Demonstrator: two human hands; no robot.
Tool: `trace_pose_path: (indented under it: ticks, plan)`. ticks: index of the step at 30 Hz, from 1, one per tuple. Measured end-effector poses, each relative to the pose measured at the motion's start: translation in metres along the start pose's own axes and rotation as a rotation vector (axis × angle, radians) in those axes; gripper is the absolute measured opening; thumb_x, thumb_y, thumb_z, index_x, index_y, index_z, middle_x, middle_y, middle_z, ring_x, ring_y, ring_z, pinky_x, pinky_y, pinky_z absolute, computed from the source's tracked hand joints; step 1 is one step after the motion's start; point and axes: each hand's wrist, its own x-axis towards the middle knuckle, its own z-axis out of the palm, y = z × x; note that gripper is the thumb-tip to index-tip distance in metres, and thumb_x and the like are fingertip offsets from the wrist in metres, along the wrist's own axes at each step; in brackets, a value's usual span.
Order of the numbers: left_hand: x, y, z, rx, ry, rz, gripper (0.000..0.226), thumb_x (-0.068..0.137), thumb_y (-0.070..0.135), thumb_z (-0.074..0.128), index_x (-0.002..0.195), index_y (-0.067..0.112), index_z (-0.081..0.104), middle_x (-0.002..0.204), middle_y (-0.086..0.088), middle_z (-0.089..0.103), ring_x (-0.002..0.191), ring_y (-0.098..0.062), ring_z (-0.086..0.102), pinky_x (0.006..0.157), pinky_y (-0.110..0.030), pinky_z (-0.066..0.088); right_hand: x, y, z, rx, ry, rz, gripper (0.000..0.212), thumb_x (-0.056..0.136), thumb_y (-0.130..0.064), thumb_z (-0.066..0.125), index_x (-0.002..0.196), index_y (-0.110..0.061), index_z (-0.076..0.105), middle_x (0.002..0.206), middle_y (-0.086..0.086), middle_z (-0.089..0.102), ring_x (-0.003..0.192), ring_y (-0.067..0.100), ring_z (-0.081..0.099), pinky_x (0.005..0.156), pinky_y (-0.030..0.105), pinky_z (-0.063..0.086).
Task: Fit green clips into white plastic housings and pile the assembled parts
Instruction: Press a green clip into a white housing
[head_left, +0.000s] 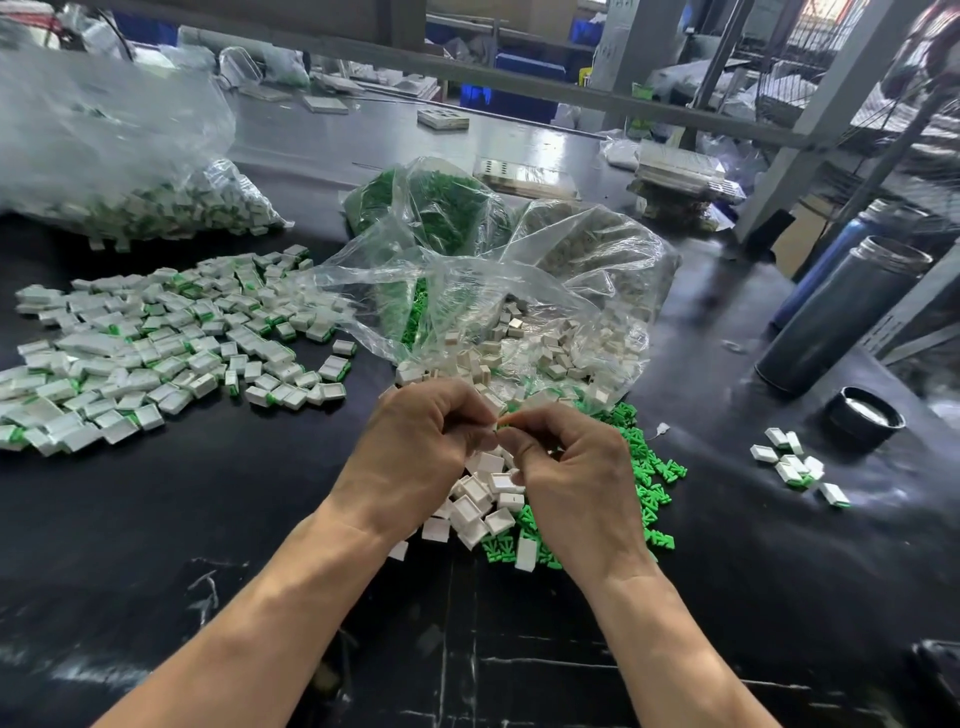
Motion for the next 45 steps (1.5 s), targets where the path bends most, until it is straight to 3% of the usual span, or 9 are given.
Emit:
trace_pose_path:
  ticks: [4, 7, 11, 19, 26, 31, 36, 42, 45]
  plan:
    - [-0.001, 0.000, 0.001, -0.108, 0.005, -0.038, 0.031, 0.085, -0.005, 0.075, 0.082, 0.026, 0.075, 0.067, 0.002, 0.072, 0.057, -0.009, 0.063, 0.058, -0.035, 0.059, 0.000, -0.002, 0.002, 0.136, 0.033, 0.047, 0.021, 0.089, -0.006, 0.077, 0.081, -0.025, 0.080, 0.073, -0.001, 0.074, 0.065, 0.025, 0.068, 0.064, 0.049, 0.059]
    - [-0.002, -0.001, 0.001, -0.191, 0.003, -0.061, 0.031, 0.085, -0.012, 0.071, 0.079, 0.018, 0.075, 0.065, 0.000, 0.072, 0.055, -0.011, 0.063, 0.054, -0.029, 0.056, -0.002, -0.002, 0.002, 0.207, 0.046, 0.079, 0.024, 0.088, -0.002, 0.076, 0.079, -0.023, 0.081, 0.069, 0.005, 0.073, 0.058, 0.024, 0.064, 0.059, 0.046, 0.056]
    - [-0.002, 0.000, 0.003, -0.205, -0.012, -0.071, 0.024, 0.086, -0.012, 0.072, 0.083, 0.011, 0.076, 0.069, -0.004, 0.074, 0.058, -0.015, 0.065, 0.057, -0.035, 0.060, -0.002, -0.004, 0.000, 0.286, 0.022, 0.148, 0.024, 0.089, 0.002, 0.075, 0.077, -0.018, 0.081, 0.068, 0.001, 0.074, 0.056, 0.013, 0.064, 0.054, 0.028, 0.057]
    - [-0.001, -0.002, 0.005, -0.265, 0.013, -0.100, 0.026, 0.086, -0.015, 0.067, 0.080, 0.009, 0.075, 0.065, -0.004, 0.071, 0.057, -0.014, 0.064, 0.055, -0.029, 0.057, -0.002, -0.006, 0.001, 0.322, 0.017, 0.164, 0.025, 0.090, 0.001, 0.074, 0.075, -0.019, 0.080, 0.069, 0.004, 0.074, 0.055, 0.015, 0.064, 0.056, 0.028, 0.059]
    - [0.000, -0.003, 0.005, -0.244, 0.007, -0.071, 0.021, 0.088, -0.006, 0.072, 0.085, 0.014, 0.077, 0.068, -0.001, 0.073, 0.058, -0.011, 0.065, 0.057, -0.023, 0.054, 0.001, -0.006, 0.002, 0.348, 0.043, 0.188, 0.021, 0.091, -0.001, 0.074, 0.078, -0.016, 0.080, 0.071, 0.007, 0.075, 0.055, 0.016, 0.063, 0.056, 0.030, 0.058]
    - [-0.001, -0.004, 0.007, -0.001, -0.013, 0.019, 0.024, 0.087, 0.011, 0.080, 0.100, 0.030, 0.073, 0.085, 0.015, 0.072, 0.079, 0.001, 0.068, 0.068, -0.012, 0.051, 0.003, -0.003, 0.000, 0.334, 0.041, 0.236, 0.013, 0.092, -0.011, 0.077, 0.081, -0.017, 0.080, 0.070, 0.001, 0.074, 0.056, 0.012, 0.062, 0.057, 0.029, 0.058]
    - [-0.003, -0.008, 0.005, 0.151, 0.036, 0.132, 0.015, 0.089, 0.022, 0.078, 0.099, 0.032, 0.075, 0.092, 0.021, 0.068, 0.087, 0.001, 0.066, 0.073, -0.010, 0.048, 0.002, -0.002, -0.003, 0.340, -0.036, 0.246, 0.013, 0.096, -0.016, 0.073, 0.085, -0.014, 0.080, 0.077, 0.007, 0.075, 0.061, 0.011, 0.063, 0.059, 0.029, 0.058]
    - [0.000, -0.010, 0.000, 0.034, 0.076, 0.082, 0.019, 0.085, 0.020, 0.083, 0.101, 0.029, 0.079, 0.092, 0.022, 0.071, 0.084, 0.000, 0.069, 0.074, -0.012, 0.053, 0.003, -0.002, -0.008, 0.308, -0.072, 0.160, 0.007, 0.097, -0.016, 0.071, 0.096, -0.017, 0.078, 0.083, 0.003, 0.077, 0.063, 0.011, 0.064, 0.060, 0.026, 0.056]
    - [0.002, -0.011, -0.001, -0.027, 0.040, 0.058, 0.020, 0.087, 0.019, 0.081, 0.106, 0.026, 0.079, 0.092, 0.020, 0.074, 0.083, 0.002, 0.069, 0.077, -0.018, 0.055, 0.003, -0.001, -0.008, 0.315, -0.039, 0.076, 0.020, 0.094, -0.005, 0.072, 0.105, -0.021, 0.076, 0.085, -0.001, 0.075, 0.066, 0.014, 0.066, 0.062, 0.028, 0.059]
